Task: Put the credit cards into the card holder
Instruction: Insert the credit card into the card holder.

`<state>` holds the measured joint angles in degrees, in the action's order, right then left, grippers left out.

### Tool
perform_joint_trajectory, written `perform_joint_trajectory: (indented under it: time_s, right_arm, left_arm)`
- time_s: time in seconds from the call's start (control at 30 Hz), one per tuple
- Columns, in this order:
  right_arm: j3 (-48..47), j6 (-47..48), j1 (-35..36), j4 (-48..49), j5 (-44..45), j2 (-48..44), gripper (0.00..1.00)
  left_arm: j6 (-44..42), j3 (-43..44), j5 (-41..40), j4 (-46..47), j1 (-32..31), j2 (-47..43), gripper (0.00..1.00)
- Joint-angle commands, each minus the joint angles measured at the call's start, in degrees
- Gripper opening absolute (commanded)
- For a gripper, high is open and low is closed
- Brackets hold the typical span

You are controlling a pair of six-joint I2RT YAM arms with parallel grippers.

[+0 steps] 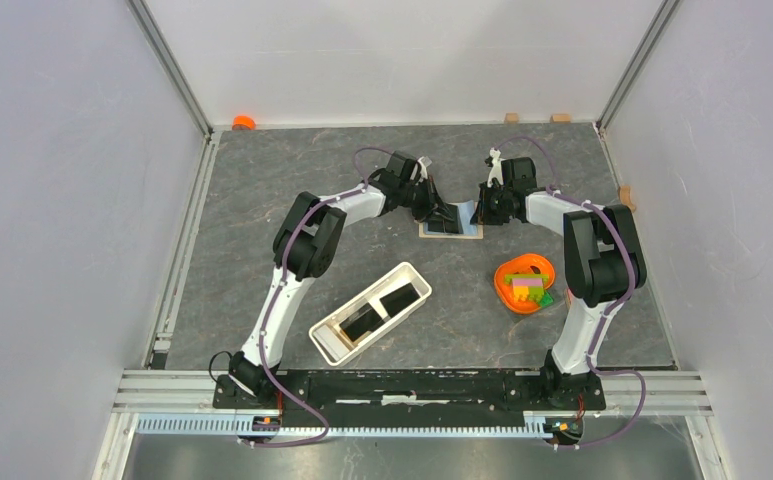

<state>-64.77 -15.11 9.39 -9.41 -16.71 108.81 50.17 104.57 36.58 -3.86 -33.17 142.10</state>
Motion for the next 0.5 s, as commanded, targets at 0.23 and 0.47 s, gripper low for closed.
perform_joint_trajectory:
  time_s: [0.23, 0.47]
  right_arm:
    - [-1.8, 0.6, 0.7, -0.9, -0.1, -2.3, 0.0]
    - [-1.7, 0.5, 0.7, -0.9, -0.3, -2.8, 0.0]
  left_arm:
    - [-0.4, 3.0, 1.5, -3.8, -1.9, 3.1, 0.02]
    - [-2.3, 6.2, 0.2, -7.0, -2.9, 4.7, 0.16]
